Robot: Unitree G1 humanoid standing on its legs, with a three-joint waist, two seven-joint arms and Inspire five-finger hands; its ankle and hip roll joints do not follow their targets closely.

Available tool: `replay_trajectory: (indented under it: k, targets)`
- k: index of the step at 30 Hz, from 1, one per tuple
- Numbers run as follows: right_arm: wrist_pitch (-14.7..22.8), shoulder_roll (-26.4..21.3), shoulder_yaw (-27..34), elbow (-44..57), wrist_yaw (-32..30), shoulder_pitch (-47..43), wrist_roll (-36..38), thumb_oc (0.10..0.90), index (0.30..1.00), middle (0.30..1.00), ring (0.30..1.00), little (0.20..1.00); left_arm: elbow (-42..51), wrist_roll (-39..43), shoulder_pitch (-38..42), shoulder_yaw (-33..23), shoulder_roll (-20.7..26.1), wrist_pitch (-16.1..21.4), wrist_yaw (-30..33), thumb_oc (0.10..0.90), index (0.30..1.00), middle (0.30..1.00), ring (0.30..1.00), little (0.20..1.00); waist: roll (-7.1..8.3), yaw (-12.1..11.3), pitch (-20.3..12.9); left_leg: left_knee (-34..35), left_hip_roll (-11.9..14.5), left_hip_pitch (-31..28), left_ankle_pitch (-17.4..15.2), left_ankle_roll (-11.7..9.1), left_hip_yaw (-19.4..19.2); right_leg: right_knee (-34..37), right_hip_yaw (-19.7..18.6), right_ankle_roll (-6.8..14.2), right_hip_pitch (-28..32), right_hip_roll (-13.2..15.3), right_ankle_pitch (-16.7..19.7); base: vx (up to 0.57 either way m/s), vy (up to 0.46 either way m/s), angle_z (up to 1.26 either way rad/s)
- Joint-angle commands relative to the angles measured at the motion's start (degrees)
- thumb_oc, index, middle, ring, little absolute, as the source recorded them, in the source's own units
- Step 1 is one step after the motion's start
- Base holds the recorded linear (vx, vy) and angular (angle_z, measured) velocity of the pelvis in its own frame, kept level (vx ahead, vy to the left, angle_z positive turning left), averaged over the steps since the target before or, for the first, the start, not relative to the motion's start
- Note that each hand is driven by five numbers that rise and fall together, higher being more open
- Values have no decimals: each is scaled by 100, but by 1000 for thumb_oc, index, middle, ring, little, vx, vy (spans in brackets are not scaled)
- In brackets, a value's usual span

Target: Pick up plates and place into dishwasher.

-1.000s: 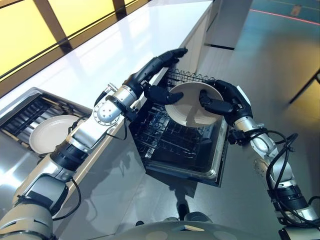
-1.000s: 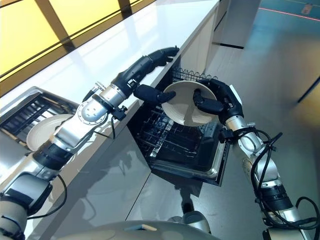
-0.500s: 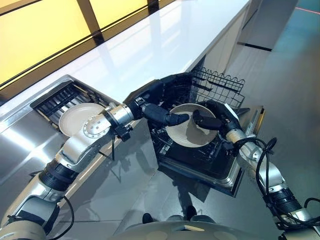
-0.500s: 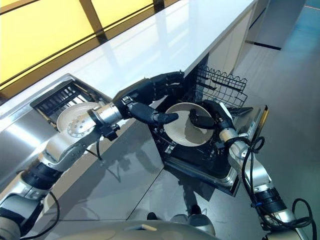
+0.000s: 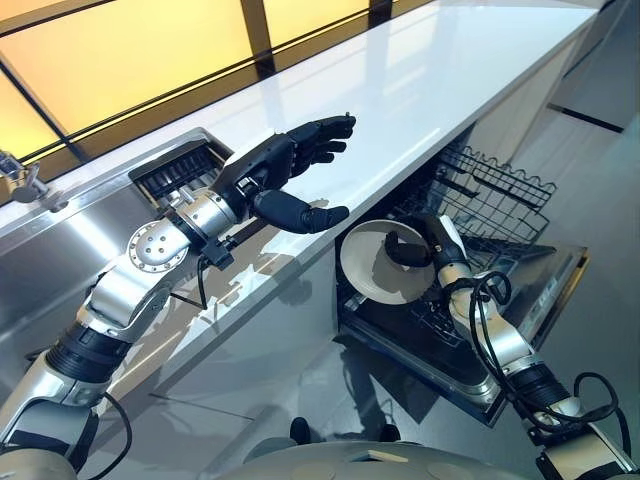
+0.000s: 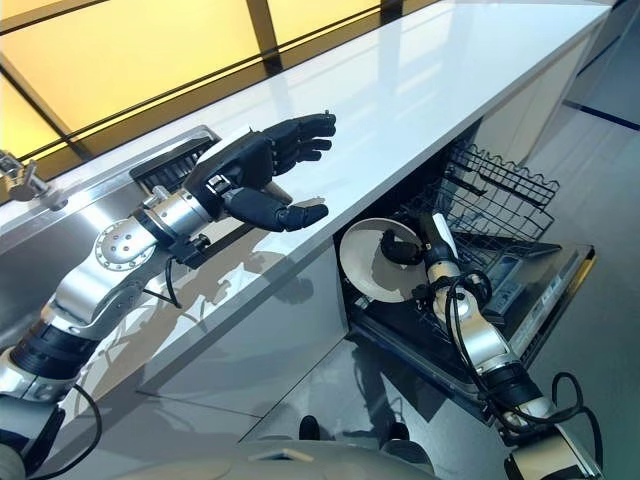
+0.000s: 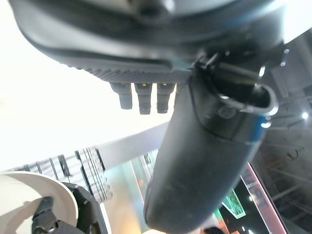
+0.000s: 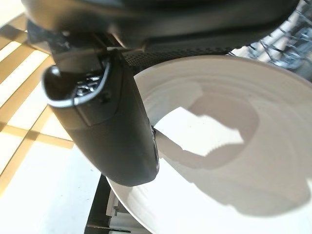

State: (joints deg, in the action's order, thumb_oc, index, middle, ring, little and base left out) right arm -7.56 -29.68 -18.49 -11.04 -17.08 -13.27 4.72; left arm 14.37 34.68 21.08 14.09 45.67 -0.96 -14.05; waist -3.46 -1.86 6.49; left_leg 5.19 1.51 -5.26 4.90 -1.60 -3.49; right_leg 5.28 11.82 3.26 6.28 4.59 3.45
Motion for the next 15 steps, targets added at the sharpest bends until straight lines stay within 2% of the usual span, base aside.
replay_trajectory:
  k: [1, 6, 15]
  targets:
    - [590, -479, 617, 30, -867, -1031, -599, 100, 300, 300, 300, 200, 195, -39, 234, -704, 63, 678, 104, 800, 900, 900, 900, 900, 229, 12, -236, -19, -318, -132, -382, 71, 107, -28, 148, 247, 195, -22, -27, 8, -4, 6]
    - [720, -682, 927, 113, -1148, -1016, -613, 100, 300, 300, 300, 200, 55, -15, -15, -905, 43, 621, 4, 800, 900, 900, 900, 900, 252, 1, -211, -19, -337, -103, -342, 93, 131, -28, 146, 238, 163, -21, 21, -14, 3, 8]
    - [805, -962, 1224, 75, -1227, -1007, -720, 100, 300, 300, 300, 200, -176, 16, -31, -954, 45, 664, -120, 800, 900, 900, 900, 900, 289, 26, -222, -19, -333, -125, -371, 100, 102, -28, 108, 247, 167, -31, 14, 16, 2, 2]
